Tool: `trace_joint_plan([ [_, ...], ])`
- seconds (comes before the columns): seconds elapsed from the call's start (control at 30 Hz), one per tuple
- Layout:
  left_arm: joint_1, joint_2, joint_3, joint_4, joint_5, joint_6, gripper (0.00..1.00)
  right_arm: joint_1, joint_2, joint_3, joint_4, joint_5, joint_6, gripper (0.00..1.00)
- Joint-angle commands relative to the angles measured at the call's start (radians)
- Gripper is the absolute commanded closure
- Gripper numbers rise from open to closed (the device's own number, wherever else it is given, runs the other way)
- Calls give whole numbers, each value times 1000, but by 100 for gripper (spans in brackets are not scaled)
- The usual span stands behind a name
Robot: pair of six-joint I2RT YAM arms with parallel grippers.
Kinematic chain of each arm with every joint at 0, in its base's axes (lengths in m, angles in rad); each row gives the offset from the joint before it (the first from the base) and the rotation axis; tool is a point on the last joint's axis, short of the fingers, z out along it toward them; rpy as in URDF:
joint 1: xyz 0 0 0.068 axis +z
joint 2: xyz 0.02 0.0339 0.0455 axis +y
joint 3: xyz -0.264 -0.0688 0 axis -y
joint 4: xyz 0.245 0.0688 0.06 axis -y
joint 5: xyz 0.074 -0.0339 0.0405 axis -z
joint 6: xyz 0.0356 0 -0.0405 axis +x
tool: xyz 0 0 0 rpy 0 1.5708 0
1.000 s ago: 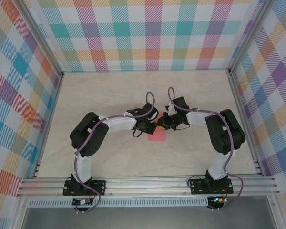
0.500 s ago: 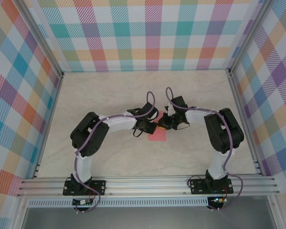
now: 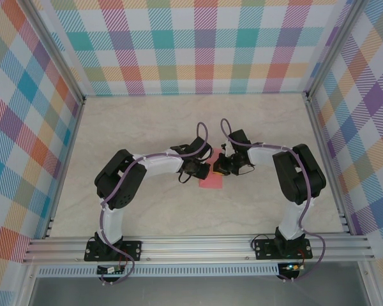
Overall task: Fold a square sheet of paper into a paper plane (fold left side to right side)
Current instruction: Fold the triangle a second time at the center of the table.
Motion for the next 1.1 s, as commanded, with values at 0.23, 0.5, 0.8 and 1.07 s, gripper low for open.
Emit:
trace_joint_plan([
  [0.23,16,-103,5,-66,-40,-9,65,4,39,7,-49,35,-36,96],
  [0.5,28,-250,-90,-23,70,-69,56,5,40,8,-47,35,-38,96],
  [0.8,26,-203,-165,165,359,-161,63,7,39,14,-52,38,-39,95],
  [1.07,27,-139,-179,160,336,-153,66,10,39,19,-59,37,-42,95],
])
